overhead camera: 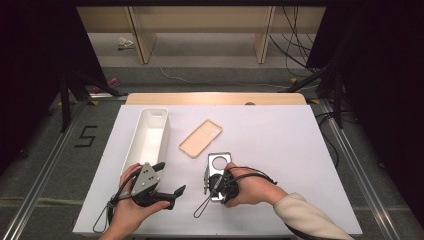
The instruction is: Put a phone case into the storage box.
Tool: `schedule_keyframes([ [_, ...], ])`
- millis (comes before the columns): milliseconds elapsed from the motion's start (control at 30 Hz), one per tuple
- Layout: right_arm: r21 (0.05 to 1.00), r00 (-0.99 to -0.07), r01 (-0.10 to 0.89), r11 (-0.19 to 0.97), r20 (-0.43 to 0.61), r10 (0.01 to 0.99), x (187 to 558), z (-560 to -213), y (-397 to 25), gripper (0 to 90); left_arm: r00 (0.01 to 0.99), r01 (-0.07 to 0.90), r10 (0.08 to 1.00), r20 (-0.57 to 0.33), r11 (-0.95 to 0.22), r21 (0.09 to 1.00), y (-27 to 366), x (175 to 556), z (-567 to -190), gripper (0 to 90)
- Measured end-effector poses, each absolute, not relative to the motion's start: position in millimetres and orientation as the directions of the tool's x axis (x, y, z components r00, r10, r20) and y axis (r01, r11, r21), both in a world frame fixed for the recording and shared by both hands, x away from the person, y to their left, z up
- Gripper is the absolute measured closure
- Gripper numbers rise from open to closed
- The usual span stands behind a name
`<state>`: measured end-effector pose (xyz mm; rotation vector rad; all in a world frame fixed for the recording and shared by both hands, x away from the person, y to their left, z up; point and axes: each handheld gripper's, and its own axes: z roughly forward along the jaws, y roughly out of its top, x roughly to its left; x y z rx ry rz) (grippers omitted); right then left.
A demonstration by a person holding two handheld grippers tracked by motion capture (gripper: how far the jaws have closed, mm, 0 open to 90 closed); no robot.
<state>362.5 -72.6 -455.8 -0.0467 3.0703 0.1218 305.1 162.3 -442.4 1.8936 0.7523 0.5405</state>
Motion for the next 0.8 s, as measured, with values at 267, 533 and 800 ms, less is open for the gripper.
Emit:
schedule_keyframes([
  [267, 0.06, -0.997, -0.04, 0.997, -0.071, -0.036, 358.4, -454.9, -70.5, 69.9, 0.709, 0.263, 0.704, 0.042, -0.32, 0.91, 161.9, 304.9, -442.5, 4.9],
  [533, 0.038, -0.997, -0.032, 0.999, -0.068, -0.03, 355.3, -454.1, -68.8, 81.1, 0.712, 0.263, 0.701, 0.043, -0.322, 0.909, 161.5, 304.6, -442.6, 4.9],
  [800, 0.038, -0.998, -0.032, 0.999, -0.061, -0.03, 353.4, -454.6, -67.6, 87.9, 0.712, 0.262, 0.7, 0.043, -0.323, 0.909, 161.4, 304.6, -442.7, 4.9],
])
